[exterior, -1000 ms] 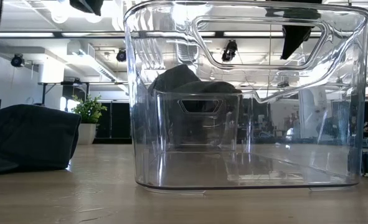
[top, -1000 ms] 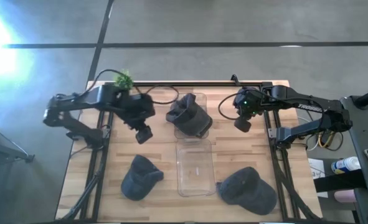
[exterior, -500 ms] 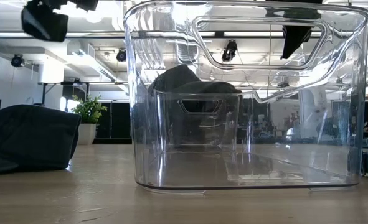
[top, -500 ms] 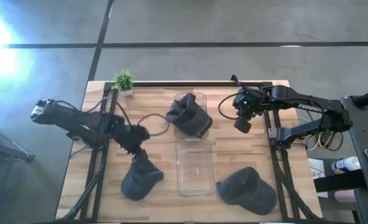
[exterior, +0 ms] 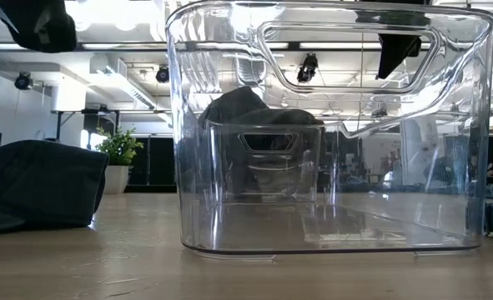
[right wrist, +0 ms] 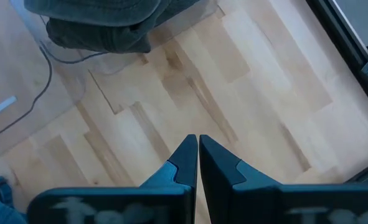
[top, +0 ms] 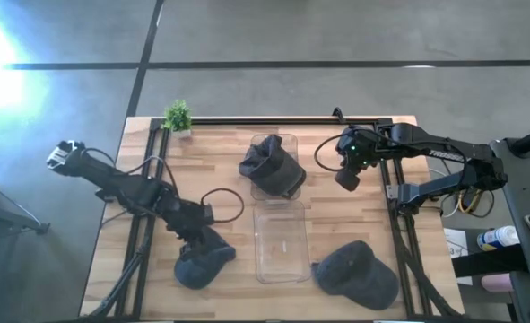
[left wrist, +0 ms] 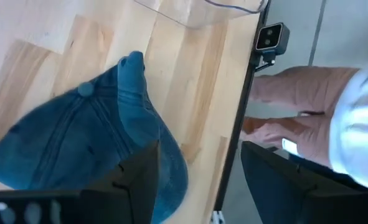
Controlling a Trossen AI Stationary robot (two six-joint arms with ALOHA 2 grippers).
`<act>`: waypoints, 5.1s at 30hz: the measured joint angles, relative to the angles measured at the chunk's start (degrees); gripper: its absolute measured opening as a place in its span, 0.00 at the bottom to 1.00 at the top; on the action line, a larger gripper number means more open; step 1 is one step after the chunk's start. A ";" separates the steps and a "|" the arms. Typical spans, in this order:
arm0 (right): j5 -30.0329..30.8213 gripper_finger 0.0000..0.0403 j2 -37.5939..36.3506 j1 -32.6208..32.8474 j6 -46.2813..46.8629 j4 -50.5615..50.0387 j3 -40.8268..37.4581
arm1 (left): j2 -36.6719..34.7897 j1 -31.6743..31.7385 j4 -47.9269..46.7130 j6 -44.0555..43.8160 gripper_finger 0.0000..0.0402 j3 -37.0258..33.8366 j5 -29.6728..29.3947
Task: Pick & Place hat
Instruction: Put the left blue cap into the bottom transparent bin
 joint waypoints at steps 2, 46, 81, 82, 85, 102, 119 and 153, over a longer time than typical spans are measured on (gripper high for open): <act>0.00 0.03 -0.01 0.00 0.25 0.00 0.00 | 0.88 0.00 0.09 2.29 0.54 -0.01 -0.69; 0.02 0.03 -0.07 0.00 -5.61 -0.31 0.00 | 11.68 1.62 27.29 -1.00 0.54 -18.89 5.18; 0.44 0.03 -0.09 0.00 -6.68 -0.22 0.00 | 11.70 1.64 32.50 -1.81 0.00 -22.38 8.06; 0.44 0.03 -0.09 -0.01 -6.68 -0.22 0.00 | 11.70 1.64 32.50 -2.02 0.00 -22.38 7.88; 0.45 0.03 -0.09 -0.01 -6.76 -0.22 0.00 | 11.70 1.64 32.50 -2.64 0.00 -22.38 7.61; 0.48 0.03 -0.09 0.00 -6.92 -0.21 0.00 | 7.42 3.36 7.49 3.51 0.00 -6.05 0.69; 0.38 0.03 -0.09 -0.02 -7.12 -0.20 0.00 | 0.62 4.65 -11.29 7.42 0.00 13.64 -16.44; 0.20 0.03 -0.07 -0.01 -7.03 -0.16 0.00 | 21.02 13.61 10.47 32.13 0.00 34.61 -9.51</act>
